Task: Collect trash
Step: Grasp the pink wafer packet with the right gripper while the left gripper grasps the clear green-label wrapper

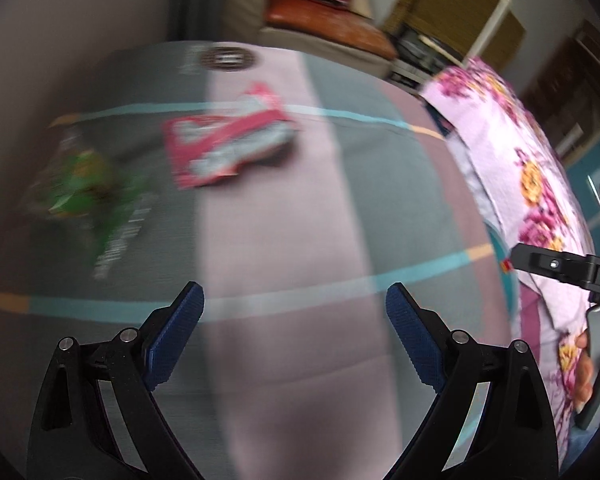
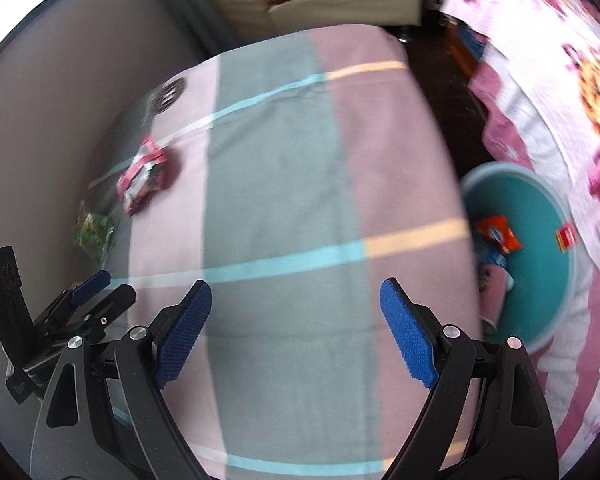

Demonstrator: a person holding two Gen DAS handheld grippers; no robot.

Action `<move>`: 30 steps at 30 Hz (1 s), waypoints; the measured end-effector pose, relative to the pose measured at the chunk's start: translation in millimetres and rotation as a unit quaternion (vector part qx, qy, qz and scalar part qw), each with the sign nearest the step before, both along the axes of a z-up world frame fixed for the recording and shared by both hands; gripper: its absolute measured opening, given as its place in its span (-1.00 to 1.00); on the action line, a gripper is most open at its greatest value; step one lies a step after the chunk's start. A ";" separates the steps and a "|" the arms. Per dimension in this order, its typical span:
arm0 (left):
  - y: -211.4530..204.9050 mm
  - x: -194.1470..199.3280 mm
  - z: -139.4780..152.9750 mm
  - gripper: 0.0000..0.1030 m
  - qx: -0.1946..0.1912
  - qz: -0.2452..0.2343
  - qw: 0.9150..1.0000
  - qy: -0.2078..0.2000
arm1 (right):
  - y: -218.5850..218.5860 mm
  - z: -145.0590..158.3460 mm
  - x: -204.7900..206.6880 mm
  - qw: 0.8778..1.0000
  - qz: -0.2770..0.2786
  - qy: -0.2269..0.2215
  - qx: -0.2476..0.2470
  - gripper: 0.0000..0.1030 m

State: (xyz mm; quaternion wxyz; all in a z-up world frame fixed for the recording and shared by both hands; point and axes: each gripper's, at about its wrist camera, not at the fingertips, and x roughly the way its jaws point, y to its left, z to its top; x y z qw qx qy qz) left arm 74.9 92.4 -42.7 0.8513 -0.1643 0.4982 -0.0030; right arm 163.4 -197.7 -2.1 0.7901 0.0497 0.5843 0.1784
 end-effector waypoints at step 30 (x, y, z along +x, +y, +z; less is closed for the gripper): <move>144.0 36.5 -18.4 0.80 -0.038 0.208 0.977 0.019 | 219.5 -51.7 119.6 0.989 0.132 0.051 0.029 0.60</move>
